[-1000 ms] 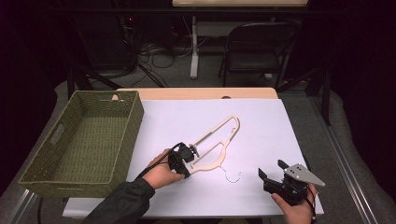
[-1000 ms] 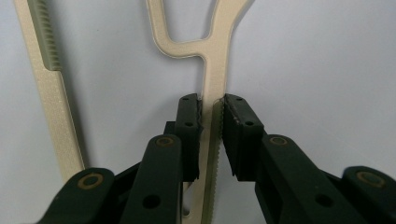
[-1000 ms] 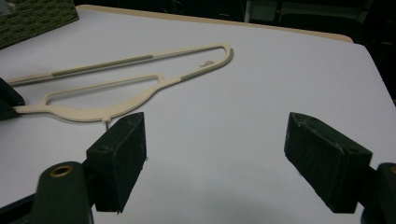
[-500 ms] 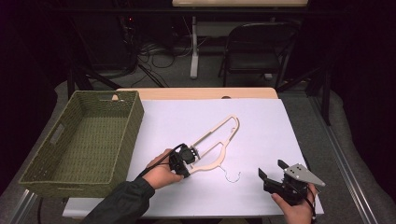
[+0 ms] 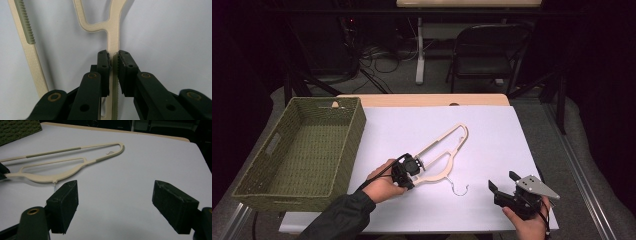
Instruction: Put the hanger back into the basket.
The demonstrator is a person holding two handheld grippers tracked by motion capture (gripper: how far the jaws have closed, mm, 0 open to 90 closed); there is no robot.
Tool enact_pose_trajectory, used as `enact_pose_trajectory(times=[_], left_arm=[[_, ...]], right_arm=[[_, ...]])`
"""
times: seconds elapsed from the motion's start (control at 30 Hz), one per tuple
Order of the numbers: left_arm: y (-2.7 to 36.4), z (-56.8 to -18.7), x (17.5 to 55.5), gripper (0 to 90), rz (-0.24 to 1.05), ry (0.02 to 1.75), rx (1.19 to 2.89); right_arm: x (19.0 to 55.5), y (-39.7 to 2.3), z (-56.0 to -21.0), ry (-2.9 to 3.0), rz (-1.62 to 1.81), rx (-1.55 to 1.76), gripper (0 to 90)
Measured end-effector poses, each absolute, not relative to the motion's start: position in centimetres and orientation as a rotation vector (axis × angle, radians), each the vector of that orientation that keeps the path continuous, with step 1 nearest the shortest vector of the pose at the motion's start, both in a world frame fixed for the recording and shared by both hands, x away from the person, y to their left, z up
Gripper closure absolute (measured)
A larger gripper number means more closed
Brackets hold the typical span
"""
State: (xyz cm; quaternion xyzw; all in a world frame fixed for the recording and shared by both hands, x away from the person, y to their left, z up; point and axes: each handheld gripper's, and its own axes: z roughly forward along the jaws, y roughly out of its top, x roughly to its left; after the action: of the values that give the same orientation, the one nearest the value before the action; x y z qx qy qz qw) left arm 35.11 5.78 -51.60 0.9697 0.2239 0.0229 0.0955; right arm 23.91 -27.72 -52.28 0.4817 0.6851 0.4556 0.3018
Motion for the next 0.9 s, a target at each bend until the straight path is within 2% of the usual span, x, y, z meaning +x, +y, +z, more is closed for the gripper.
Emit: enact_pose_trajectory(times=[0.4,0.9], left_arm=[[6.5,-50.2,35.0,80.5,0.111,0.691,2.775],[8.3,-47.7,35.1,80.5,0.074,0.797,2.657]], right_arm=[[23.9,-27.8,-52.3,1.813,1.207,1.284,21.0],[23.8,-27.9,-52.2,1.809,1.206,1.288,21.0]])
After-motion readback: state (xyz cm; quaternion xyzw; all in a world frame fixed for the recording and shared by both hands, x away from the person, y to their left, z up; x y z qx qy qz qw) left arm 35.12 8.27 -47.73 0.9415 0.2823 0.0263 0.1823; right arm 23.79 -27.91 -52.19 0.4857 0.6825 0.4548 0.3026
